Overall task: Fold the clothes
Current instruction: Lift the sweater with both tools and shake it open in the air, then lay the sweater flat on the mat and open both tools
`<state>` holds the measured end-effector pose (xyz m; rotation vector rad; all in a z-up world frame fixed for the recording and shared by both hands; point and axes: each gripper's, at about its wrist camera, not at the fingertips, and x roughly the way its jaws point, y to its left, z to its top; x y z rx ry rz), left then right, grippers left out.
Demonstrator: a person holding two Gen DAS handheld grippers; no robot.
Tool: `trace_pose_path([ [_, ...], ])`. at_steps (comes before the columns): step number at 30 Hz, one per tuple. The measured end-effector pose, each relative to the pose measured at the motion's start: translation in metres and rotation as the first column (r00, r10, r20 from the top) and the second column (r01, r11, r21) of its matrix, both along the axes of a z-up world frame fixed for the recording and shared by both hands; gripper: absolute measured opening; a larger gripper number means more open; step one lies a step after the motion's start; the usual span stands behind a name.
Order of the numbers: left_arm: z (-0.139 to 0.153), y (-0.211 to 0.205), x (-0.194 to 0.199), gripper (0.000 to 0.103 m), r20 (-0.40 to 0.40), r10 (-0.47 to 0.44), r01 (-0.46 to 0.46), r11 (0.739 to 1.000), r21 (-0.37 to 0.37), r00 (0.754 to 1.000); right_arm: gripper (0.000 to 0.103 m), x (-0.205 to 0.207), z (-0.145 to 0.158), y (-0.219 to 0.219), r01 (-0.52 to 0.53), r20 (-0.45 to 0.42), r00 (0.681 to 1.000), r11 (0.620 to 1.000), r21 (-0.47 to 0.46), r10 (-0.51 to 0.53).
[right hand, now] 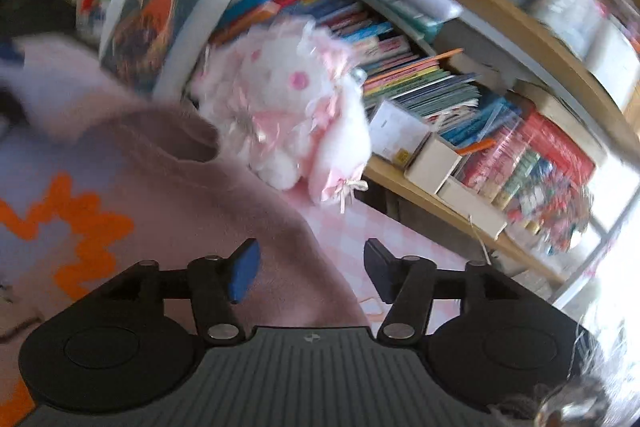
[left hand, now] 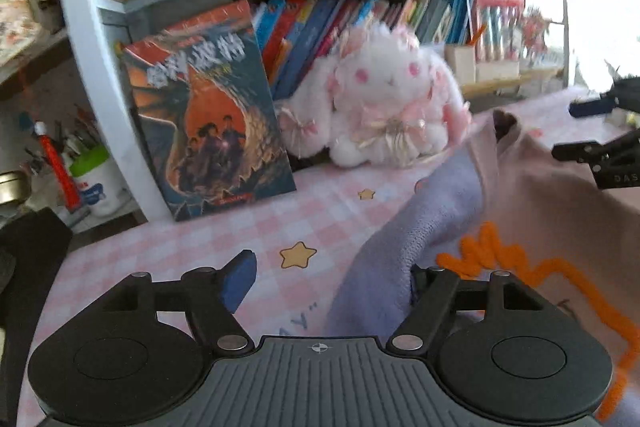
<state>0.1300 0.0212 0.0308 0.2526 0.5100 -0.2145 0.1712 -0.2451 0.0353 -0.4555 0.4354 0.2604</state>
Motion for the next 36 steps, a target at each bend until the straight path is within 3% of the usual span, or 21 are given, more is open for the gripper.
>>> trace_pose_path([
  [3,0.011,0.004,-0.04,0.078,0.063,-0.004,0.003,1.0,0.009,0.998,0.062,-0.032,0.008,-0.015,-0.017,0.008,1.0,0.993,0.115,0.016],
  [8,0.017,0.003,-0.121,0.084,0.146,-0.06,0.055,0.998,0.04,0.988,0.062,-0.102,0.008,-0.023,-0.077,-0.03,0.996,0.979,0.187,0.084],
  [12,0.002,-0.011,-0.175,0.084,0.109,-0.132,0.128,0.991,0.04,0.985,0.061,-0.153,-0.003,-0.023,-0.093,-0.069,0.992,0.973,0.213,0.11],
  [15,-0.016,-0.035,-0.199,0.084,0.074,-0.172,0.16,0.977,0.139,0.982,0.059,-0.18,-0.014,-0.013,-0.088,-0.098,0.989,0.977,0.194,0.108],
  [22,-0.05,-0.061,-0.214,0.083,0.03,-0.156,0.135,0.921,0.365,0.987,0.059,-0.213,-0.031,-0.006,-0.029,-0.136,0.989,0.978,0.206,0.058],
  [25,-0.054,-0.06,-0.207,0.083,0.037,-0.145,0.121,0.92,0.374,0.989,0.052,-0.216,-0.038,-0.009,0.007,-0.156,0.987,0.975,0.221,0.028],
  [30,-0.056,-0.059,-0.187,0.08,0.045,-0.109,0.084,0.919,0.386,0.993,0.05,-0.215,-0.043,-0.014,0.031,-0.171,0.985,0.963,0.267,0.015],
  [31,-0.057,-0.06,-0.183,0.071,0.047,-0.103,0.076,0.915,0.396,0.994,0.05,-0.215,-0.043,-0.015,0.034,-0.173,0.985,0.961,0.276,0.014],
  [33,-0.059,-0.058,-0.175,0.04,0.041,-0.1,0.074,0.906,0.417,0.994,0.05,-0.215,-0.045,-0.018,0.037,-0.174,0.985,0.956,0.291,0.015],
  [34,-0.06,-0.056,-0.172,0.015,0.039,-0.101,0.075,0.902,0.424,0.994,0.05,-0.216,-0.045,-0.018,0.034,-0.171,0.985,0.956,0.293,0.017],
  [36,-0.054,-0.046,-0.167,0.008,0.048,-0.101,0.072,0.904,0.422,0.994,0.05,-0.217,-0.046,-0.019,0.028,-0.164,0.986,0.955,0.294,0.022],
])
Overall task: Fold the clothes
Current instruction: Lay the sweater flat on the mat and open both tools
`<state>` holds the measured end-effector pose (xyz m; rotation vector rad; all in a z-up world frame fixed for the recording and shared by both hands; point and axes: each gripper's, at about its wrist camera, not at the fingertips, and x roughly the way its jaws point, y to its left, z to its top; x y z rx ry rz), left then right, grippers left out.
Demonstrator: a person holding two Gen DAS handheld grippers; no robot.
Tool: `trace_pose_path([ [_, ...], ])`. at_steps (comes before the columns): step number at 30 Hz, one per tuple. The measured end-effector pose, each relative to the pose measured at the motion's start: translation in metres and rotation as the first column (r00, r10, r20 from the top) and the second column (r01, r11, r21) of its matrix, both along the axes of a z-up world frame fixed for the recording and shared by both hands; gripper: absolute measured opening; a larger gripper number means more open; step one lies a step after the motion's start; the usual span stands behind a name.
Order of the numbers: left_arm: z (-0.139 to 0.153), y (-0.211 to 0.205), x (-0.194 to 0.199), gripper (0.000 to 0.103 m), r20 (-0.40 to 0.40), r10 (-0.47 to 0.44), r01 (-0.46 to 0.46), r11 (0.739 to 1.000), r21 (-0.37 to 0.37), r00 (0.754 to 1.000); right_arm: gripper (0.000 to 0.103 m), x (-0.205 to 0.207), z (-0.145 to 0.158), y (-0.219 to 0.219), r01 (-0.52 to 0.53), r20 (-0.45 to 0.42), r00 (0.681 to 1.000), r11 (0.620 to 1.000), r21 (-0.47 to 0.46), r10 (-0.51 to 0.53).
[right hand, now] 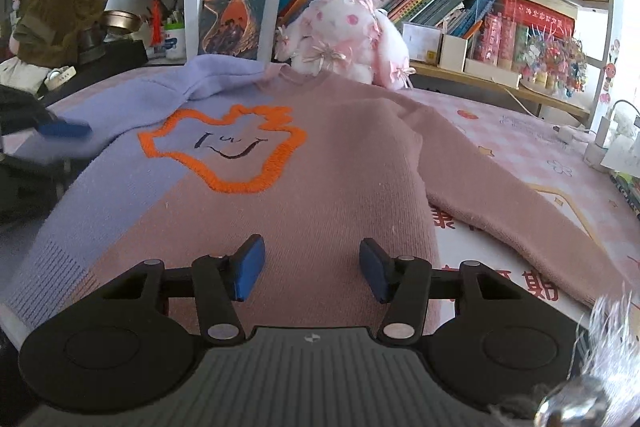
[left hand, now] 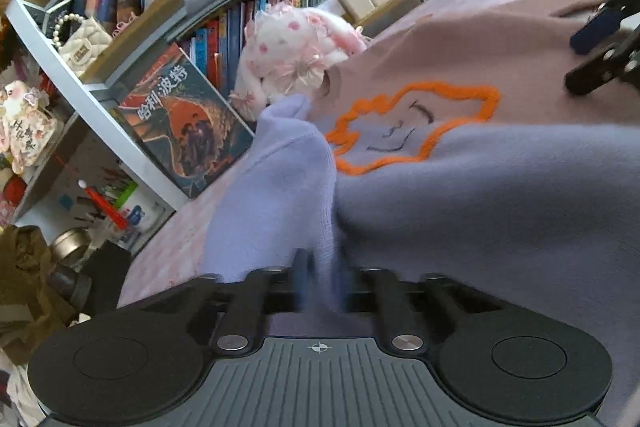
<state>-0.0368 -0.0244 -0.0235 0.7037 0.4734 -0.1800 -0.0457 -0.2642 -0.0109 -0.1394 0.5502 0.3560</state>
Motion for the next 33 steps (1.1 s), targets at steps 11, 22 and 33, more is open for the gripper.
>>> trace_pose_path([
  [11,0.079,0.148,0.111,0.017,0.091,0.421,-0.401,0.899,-0.177,0.903,0.05,-0.003,-0.001,0.001,0.007,0.012,1.0,1.0,0.005,-0.007],
  [22,0.076,0.191,0.073,0.069,-0.021,0.44,-0.4,0.794,-0.458,0.898,0.05,-0.003,-0.001,0.003,0.02,0.012,1.0,1.0,0.002,-0.02],
  [33,0.031,0.084,-0.056,0.07,-0.04,0.008,-0.018,0.964,-0.266,0.999,0.05,-0.003,-0.002,0.004,0.026,0.016,1.0,1.0,0.002,-0.026],
])
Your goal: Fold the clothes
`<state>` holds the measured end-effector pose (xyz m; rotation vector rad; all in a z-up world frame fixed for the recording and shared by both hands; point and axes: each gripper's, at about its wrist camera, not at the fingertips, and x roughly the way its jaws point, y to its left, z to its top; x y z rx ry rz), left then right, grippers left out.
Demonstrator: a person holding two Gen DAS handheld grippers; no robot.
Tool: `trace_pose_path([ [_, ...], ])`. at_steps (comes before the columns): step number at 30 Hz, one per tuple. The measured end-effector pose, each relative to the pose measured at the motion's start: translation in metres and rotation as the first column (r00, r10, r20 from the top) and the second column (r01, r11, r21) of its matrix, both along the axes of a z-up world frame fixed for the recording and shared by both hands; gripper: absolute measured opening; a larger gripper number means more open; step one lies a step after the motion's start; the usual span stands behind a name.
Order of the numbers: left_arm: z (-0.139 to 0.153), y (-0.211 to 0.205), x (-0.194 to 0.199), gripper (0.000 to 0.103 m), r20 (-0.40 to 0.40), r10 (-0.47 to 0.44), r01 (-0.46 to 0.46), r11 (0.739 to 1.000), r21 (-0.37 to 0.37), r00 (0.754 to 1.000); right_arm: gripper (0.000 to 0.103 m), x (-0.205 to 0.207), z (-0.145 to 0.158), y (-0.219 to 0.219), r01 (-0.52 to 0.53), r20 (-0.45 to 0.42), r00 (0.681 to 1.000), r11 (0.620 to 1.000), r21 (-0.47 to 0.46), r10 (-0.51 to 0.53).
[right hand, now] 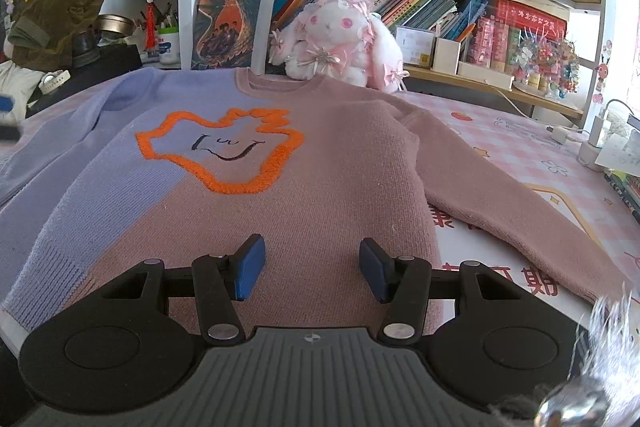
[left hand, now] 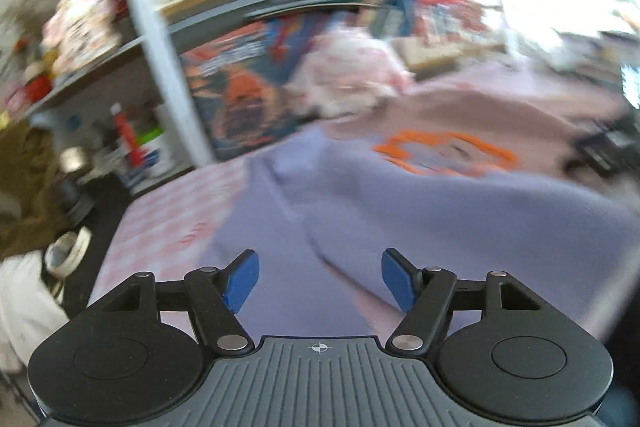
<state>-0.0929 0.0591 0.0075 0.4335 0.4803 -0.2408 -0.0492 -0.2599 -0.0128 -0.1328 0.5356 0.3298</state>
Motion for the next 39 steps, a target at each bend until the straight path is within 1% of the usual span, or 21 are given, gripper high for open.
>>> trace_pose_path([
  [2,-0.009,-0.014,-0.012,0.07,0.002,-0.03,0.03,0.995,0.096,1.0,0.05,0.0,0.0,0.0,0.001,0.001,1.0,1.0,0.001,-0.001],
  [4,-0.018,-0.024,-0.015,0.07,0.004,-0.018,0.017,0.982,0.188,1.0,0.05,0.0,0.0,0.0,0.001,0.001,1.0,1.0,0.002,-0.001],
  [8,-0.023,-0.023,-0.015,0.069,-0.043,-0.003,0.012,0.978,0.207,0.999,0.05,-0.001,0.0,-0.001,0.002,0.002,1.0,1.0,0.005,-0.002],
  [12,-0.032,-0.018,-0.02,0.068,-0.05,0.036,-0.023,0.971,0.237,0.998,0.05,-0.001,-0.001,-0.002,0.004,0.006,1.0,1.0,0.007,-0.004],
  [13,-0.034,-0.017,-0.02,0.064,-0.049,0.045,-0.032,0.971,0.239,0.998,0.05,-0.002,-0.001,-0.002,0.005,0.006,1.0,1.0,0.007,-0.005],
  [14,-0.035,-0.015,-0.02,0.055,-0.048,0.051,-0.039,0.972,0.233,0.998,0.05,-0.002,-0.001,-0.002,0.005,0.007,1.0,1.0,0.007,-0.005],
  [15,-0.038,-0.014,-0.018,0.044,-0.051,0.056,-0.043,0.971,0.236,0.997,0.05,-0.002,-0.001,-0.002,0.006,0.007,1.0,1.0,0.009,-0.006],
  [16,-0.04,-0.013,-0.017,0.02,-0.054,0.061,-0.047,0.97,0.239,0.997,0.05,-0.002,-0.001,-0.002,0.006,0.008,1.0,1.0,0.01,-0.006],
  [17,-0.042,-0.012,-0.015,0.007,-0.054,0.067,-0.053,0.969,0.24,0.996,0.05,-0.002,-0.001,-0.002,0.006,0.009,1.0,1.0,0.011,-0.006],
  [20,-0.046,-0.004,-0.01,0.003,-0.039,0.088,-0.077,0.973,0.218,0.995,0.05,-0.002,-0.002,-0.002,0.005,0.011,1.0,1.0,0.014,-0.005],
  [22,-0.04,0.006,-0.004,0.003,-0.061,0.089,-0.079,0.985,0.152,0.994,0.05,-0.003,-0.002,-0.003,0.002,0.012,1.0,1.0,0.016,-0.003],
  [24,-0.027,0.026,0.011,0.003,-0.058,0.118,-0.114,0.99,0.078,0.991,0.05,-0.002,-0.003,-0.003,0.001,0.013,1.0,1.0,0.017,-0.001],
  [26,-0.01,0.05,0.03,0.003,-0.049,0.164,-0.164,0.986,0.0,0.985,0.05,-0.002,-0.002,-0.003,-0.001,0.012,1.0,1.0,0.017,0.001],
  [27,0.001,0.066,0.043,0.003,-0.031,0.2,-0.201,0.979,-0.032,0.979,0.05,-0.002,-0.002,-0.003,-0.001,0.012,1.0,1.0,0.017,0.001],
  [30,0.035,0.112,0.079,0.003,0.012,0.317,-0.313,0.941,-0.128,0.948,0.05,-0.002,-0.002,-0.003,0.002,0.01,1.0,1.0,0.014,-0.002],
  [31,0.045,0.127,0.091,0.003,0.022,0.36,-0.353,0.923,-0.157,0.933,0.05,-0.002,-0.002,-0.002,0.004,0.009,1.0,1.0,0.013,-0.004],
  [33,0.061,0.156,0.11,0.003,0.039,0.453,-0.436,0.875,-0.208,0.891,0.05,-0.002,-0.002,-0.001,0.007,0.008,1.0,1.0,0.011,-0.007],
  [34,0.067,0.169,0.117,0.003,0.046,0.499,-0.477,0.849,-0.229,0.866,0.05,-0.002,-0.002,-0.001,0.009,0.008,1.0,1.0,0.011,-0.009],
  [36,0.071,0.185,0.123,0.011,0.057,0.587,-0.558,0.792,-0.247,0.808,0.05,-0.002,-0.002,-0.001,0.013,0.008,1.0,1.0,0.013,-0.013],
  [37,0.073,0.193,0.126,0.015,0.062,0.629,-0.596,0.761,-0.257,0.775,0.05,-0.002,-0.002,0.0,0.014,0.009,1.0,1.0,0.013,-0.014],
  [39,0.077,0.21,0.131,0.027,0.071,0.707,-0.667,0.692,-0.276,0.704,0.05,-0.002,-0.002,0.0,0.016,0.009,1.0,1.0,0.012,-0.016],
])
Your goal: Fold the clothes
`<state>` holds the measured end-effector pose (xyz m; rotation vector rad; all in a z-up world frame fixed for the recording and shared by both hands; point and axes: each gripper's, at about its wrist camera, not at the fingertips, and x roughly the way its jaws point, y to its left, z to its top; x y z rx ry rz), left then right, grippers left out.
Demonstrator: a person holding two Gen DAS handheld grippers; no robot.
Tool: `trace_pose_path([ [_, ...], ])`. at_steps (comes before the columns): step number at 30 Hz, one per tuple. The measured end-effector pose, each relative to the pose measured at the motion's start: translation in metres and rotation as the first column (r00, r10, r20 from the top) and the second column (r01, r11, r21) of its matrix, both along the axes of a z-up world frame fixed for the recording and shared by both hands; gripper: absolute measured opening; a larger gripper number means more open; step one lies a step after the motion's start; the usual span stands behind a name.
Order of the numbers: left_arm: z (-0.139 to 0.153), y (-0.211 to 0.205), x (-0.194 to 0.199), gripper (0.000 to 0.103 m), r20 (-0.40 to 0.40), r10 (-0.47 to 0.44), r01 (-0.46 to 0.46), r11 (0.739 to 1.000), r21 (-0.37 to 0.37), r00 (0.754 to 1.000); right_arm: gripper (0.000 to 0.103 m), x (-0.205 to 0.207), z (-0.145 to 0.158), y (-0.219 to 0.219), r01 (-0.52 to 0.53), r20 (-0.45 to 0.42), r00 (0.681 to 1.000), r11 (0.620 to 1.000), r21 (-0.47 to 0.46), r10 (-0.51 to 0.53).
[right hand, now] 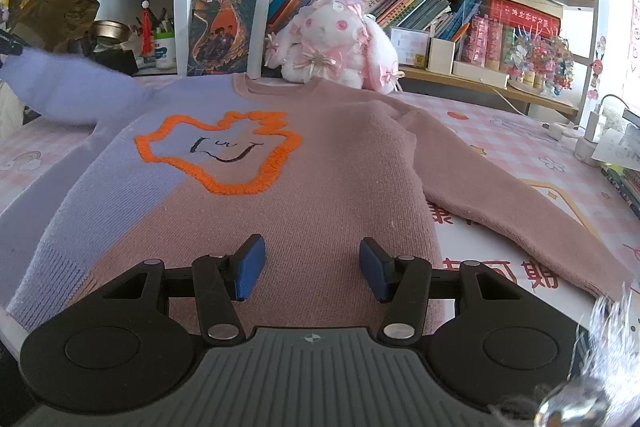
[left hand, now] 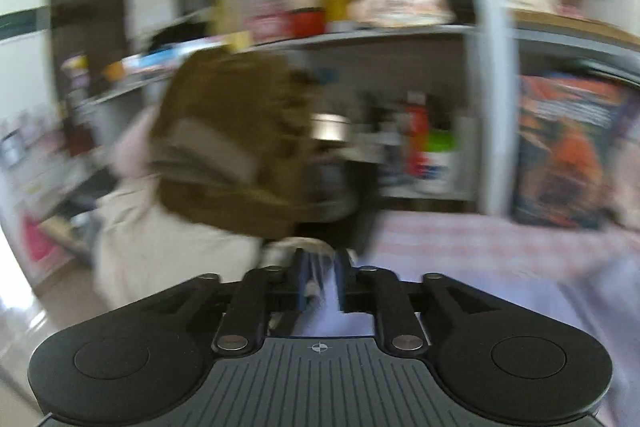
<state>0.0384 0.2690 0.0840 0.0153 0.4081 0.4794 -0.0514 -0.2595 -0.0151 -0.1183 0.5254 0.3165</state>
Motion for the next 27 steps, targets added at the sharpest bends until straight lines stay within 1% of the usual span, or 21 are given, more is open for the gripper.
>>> trace_pose_path([
  [1,0.001,0.006,0.001,0.04,0.012,0.037,-0.037,0.999,-0.01,0.999,0.05,0.0,0.0,0.0,0.0,-0.001,1.0,1.0,-0.001,0.0],
  [2,0.001,0.008,-0.004,0.047,0.03,0.035,-0.034,0.999,-0.035,0.999,0.05,0.0,0.0,0.0,-0.001,-0.001,1.0,1.0,-0.002,0.001],
  [3,0.0,0.007,-0.011,0.049,0.051,0.009,-0.005,0.998,-0.068,0.999,0.05,0.0,0.0,0.0,-0.001,-0.001,1.0,1.0,-0.002,0.001],
  [4,-0.002,0.003,-0.018,0.049,0.064,-0.036,0.043,0.994,-0.101,0.997,0.05,0.0,0.0,0.0,-0.002,-0.001,1.0,1.0,-0.001,0.002],
  [6,-0.011,-0.015,-0.031,0.049,0.05,-0.145,0.151,0.977,-0.15,0.988,0.05,0.0,0.0,0.0,-0.002,-0.002,1.0,1.0,-0.001,0.002],
  [7,-0.017,-0.027,-0.038,0.049,0.036,-0.207,0.21,0.963,-0.169,0.978,0.05,0.001,0.0,0.0,-0.002,-0.002,1.0,1.0,-0.001,0.002],
  [9,-0.03,-0.056,-0.055,0.049,-0.002,-0.342,0.335,0.92,-0.204,0.94,0.05,0.0,0.0,-0.001,-0.002,-0.001,1.0,1.0,-0.001,0.002],
  [12,-0.047,-0.095,-0.081,0.05,-0.033,-0.482,0.46,0.852,-0.251,0.875,0.05,0.001,0.0,-0.001,-0.002,-0.001,1.0,1.0,-0.002,0.002],
  [13,-0.053,-0.107,-0.091,0.052,-0.039,-0.516,0.488,0.829,-0.272,0.856,0.05,0.001,0.0,-0.001,-0.002,-0.001,1.0,1.0,-0.003,0.002],
  [14,-0.059,-0.119,-0.1,0.059,-0.044,-0.546,0.512,0.808,-0.292,0.836,0.05,0.001,0.0,-0.001,-0.002,-0.001,1.0,1.0,-0.004,0.002],
  [16,-0.069,-0.14,-0.116,0.065,-0.057,-0.59,0.546,0.776,-0.317,0.805,0.05,0.001,0.0,0.0,-0.002,-0.002,1.0,1.0,-0.006,0.002],
  [19,-0.08,-0.168,-0.135,0.068,-0.08,-0.619,0.573,0.763,-0.299,0.781,0.05,0.001,0.002,0.0,-0.001,-0.004,1.0,1.0,-0.008,0.001],
  [23,-0.086,-0.189,-0.149,0.068,-0.058,-0.635,0.592,0.746,-0.305,0.77,0.05,-0.006,0.006,0.0,-0.001,0.006,1.0,1.0,0.02,0.0],
  [27,-0.089,-0.203,-0.156,0.069,-0.039,-0.64,0.596,0.734,-0.326,0.767,0.05,-0.017,0.014,-0.009,0.015,0.026,1.0,1.0,0.024,-0.016],
])
